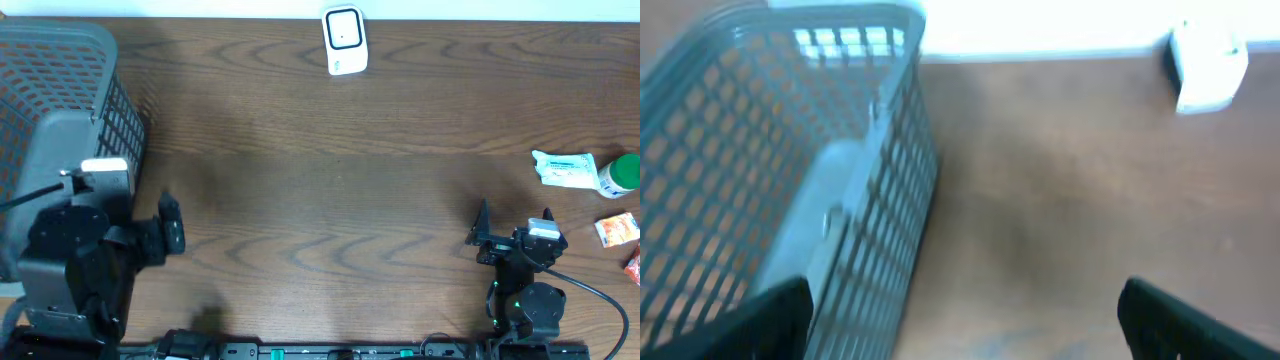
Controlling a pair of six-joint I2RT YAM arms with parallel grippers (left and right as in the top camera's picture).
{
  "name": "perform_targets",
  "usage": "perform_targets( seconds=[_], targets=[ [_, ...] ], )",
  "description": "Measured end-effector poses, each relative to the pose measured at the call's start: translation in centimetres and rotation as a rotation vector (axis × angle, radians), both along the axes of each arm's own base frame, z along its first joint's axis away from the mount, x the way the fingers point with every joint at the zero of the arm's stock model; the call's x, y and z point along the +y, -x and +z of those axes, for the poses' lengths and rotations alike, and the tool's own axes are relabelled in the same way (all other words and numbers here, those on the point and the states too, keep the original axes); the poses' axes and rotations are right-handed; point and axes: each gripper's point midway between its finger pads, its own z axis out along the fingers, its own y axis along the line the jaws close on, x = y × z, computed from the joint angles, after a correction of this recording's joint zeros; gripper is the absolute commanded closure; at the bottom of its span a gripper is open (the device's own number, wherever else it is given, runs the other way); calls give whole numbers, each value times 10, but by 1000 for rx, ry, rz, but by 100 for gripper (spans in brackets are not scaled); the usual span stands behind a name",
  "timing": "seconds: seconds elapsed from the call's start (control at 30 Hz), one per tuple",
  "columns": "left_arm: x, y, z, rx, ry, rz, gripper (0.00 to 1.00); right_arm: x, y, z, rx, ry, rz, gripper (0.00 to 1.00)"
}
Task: Scan the item barcode
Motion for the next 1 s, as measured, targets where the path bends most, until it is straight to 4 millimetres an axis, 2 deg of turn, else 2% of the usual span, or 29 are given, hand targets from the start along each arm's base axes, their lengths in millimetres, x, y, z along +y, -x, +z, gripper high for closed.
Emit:
perform_targets(
  seconds=[0.07,0.17,0.3,0.5,0.7,0.83,1.0],
  targets=[
    [-4,-10,4,-80,1,-21,2,0,0,0,0,0,0,1],
    [-11,-18,0,-198,1,-68,2,0,0,0,-1,0,0,1],
    [-14,-24,-14,-349,17,-95,2,0,0,-1,0,0,1,1],
    [-20,-29,-65,-473,29,-140,2,0,0,-1,1,0,2,1],
    [-23,-30,-115,-503,33,-162,2,0,0,-1,0,0,2,1],
    [-25,-32,-136,-509,36,-170,2,0,0,-1,1,0,2,1],
    [-25,-35,-152,-561,35,-170,2,0,0,-1,0,0,2,1]
  ],
)
